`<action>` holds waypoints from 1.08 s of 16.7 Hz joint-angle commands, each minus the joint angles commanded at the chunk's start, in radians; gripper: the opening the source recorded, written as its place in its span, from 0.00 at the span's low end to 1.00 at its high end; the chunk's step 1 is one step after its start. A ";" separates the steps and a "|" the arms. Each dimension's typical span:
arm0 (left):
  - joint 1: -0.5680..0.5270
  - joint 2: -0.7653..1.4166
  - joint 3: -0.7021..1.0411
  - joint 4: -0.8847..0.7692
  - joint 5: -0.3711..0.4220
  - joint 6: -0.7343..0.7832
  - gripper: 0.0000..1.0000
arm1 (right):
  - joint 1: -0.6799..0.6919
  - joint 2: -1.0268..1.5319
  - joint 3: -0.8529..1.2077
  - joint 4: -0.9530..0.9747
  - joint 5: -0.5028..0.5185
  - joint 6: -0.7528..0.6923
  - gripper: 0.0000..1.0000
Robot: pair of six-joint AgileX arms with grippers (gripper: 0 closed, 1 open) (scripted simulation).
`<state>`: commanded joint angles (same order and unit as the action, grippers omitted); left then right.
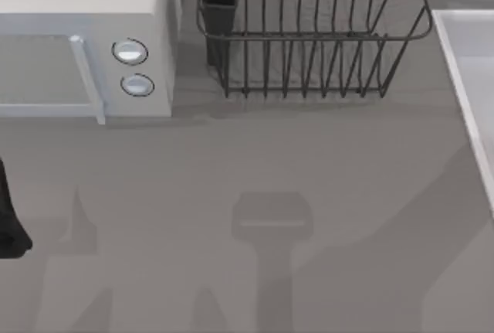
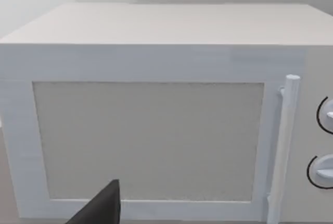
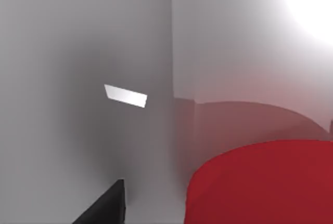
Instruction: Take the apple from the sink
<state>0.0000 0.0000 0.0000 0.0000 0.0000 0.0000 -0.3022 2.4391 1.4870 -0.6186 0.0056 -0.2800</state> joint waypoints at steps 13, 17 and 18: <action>0.000 0.000 0.000 0.000 0.000 0.000 1.00 | 0.000 0.000 0.000 0.000 0.000 0.000 0.10; 0.000 0.000 0.000 0.000 0.000 0.000 1.00 | 0.000 0.000 0.000 0.000 0.000 0.000 0.00; 0.000 0.000 0.000 0.000 0.000 0.000 1.00 | 0.000 0.000 0.000 0.000 0.000 0.000 0.00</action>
<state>0.0000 0.0000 0.0000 0.0000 0.0000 0.0000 -0.3022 2.4391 1.4870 -0.6186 0.0056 -0.2800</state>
